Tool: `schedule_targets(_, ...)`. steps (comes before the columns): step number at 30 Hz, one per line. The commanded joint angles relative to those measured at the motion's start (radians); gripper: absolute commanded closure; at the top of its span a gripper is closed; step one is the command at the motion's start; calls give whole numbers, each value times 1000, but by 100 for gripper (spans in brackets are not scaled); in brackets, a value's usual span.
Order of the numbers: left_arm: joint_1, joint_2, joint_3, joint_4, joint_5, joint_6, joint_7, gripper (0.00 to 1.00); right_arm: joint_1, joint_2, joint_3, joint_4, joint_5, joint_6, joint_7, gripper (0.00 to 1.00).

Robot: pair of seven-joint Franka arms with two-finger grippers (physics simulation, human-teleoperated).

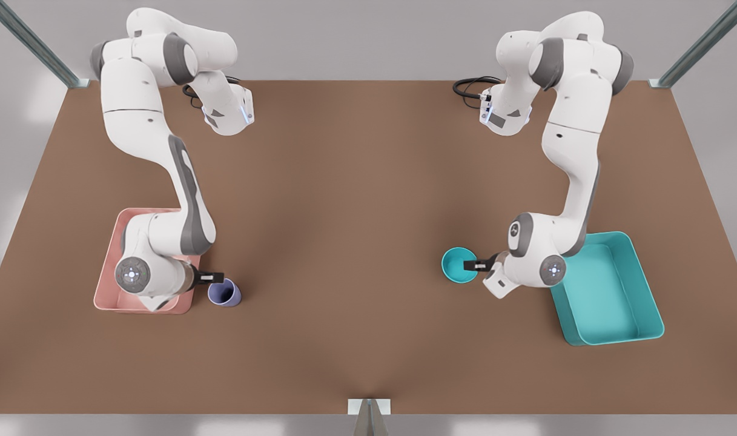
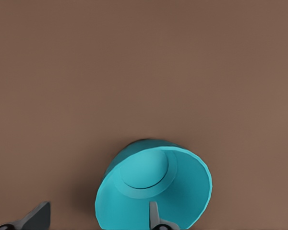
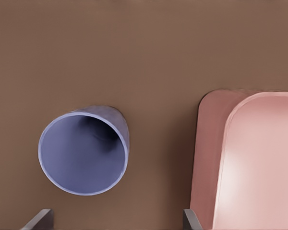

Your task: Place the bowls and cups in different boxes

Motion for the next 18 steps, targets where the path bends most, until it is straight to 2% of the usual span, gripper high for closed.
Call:
schedule_targets(1, -5, 13, 0, -8, -9, 83, 91, 0, 1, 7, 0, 2, 21, 142, 60, 0)
schedule_targets(3, -15, 29, 0, -8, -9, 83, 91, 0, 2, 13, 1, 3, 24, 150, 60, 0)
schedule_targets(4, -15, 29, 0, -7, -9, 83, 89, 12, 1, 23, 1, 3, 24, 162, 60, 0)
schedule_targets(6, -19, 30, 0, -7, -10, 83, 88, 55, -1, 37, 0, -3, 52, 171, 60, 0)
schedule_targets(7, -19, 30, 0, -7, -10, 83, 85, 70, -2, 48, 0, -4, 52, 172, 60, 0)
schedule_targets(8, -19, 29, 0, -7, -25, 81, 83, 78, -2, 65, 0, -6, 52, 172, 60, 0)
schedule_targets(12, -18, 24, 1, -1, -32, 71, 86, 79, -10, 80, 0, -9, 52, 172, 57, 0)
schedule_targets(14, -13, -3, 9, 10, -22, -4, 83, 79, -13, 85, 0, -11, 52, 172, 57, 0)
schedule_targets(16, -2, -115, 125, 29, -16, -150, 80, 79, -7, 99, 0, -17, 52, 175, 59, 0)
schedule_targets(18, 102, -204, 219, 91, 13, -280, 77, 79, -4, 114, 0, -17, 52, 176, 59, 0)
